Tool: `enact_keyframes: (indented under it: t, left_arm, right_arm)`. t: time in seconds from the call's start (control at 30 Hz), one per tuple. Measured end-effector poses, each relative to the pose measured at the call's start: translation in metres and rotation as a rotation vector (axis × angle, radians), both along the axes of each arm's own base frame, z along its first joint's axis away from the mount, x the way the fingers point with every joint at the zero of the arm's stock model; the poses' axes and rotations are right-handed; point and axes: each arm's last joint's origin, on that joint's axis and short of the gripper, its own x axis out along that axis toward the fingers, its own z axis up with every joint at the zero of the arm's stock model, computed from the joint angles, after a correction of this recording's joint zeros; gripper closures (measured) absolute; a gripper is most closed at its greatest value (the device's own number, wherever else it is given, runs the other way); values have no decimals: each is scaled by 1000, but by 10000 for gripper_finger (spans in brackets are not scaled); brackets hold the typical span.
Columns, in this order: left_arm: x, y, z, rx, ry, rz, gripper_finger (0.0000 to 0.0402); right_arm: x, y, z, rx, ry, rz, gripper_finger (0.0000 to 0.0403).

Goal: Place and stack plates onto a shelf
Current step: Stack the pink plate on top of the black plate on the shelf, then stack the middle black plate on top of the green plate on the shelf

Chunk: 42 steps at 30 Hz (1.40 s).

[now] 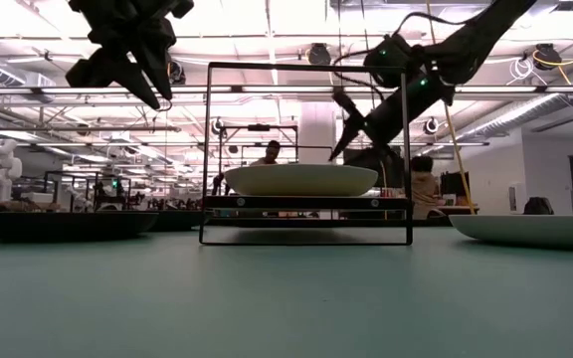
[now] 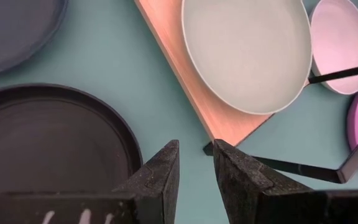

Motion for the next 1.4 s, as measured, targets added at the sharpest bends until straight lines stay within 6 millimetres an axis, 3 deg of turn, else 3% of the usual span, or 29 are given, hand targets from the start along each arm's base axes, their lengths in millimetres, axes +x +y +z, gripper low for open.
enact_keyframes:
  t: [0.2,0.53,0.87,0.97,1.2,1.4]
  left_arm:
    - [0,-1,0,-28,0,6,298]
    - [-6,-7,-5,-175,70,-30,298]
    - [-13,-31,-23,-295,143,-34,296]
    - [-14,-37,-24,-317,146,-18,273]
    - [-17,-52,-24,-306,159,-94,176]
    - [-29,-55,-28,-266,281,-241,161]
  right_arm:
    - [-18,15,26,-34,27,117,314]
    - [-69,57,74,-152,77,275,314]
    - [-90,78,98,-256,2,344,314]
    - [-91,81,99,-270,3,364,314]
    - [-90,85,99,-290,12,402,314]
    - [-90,87,97,-282,24,416,314]
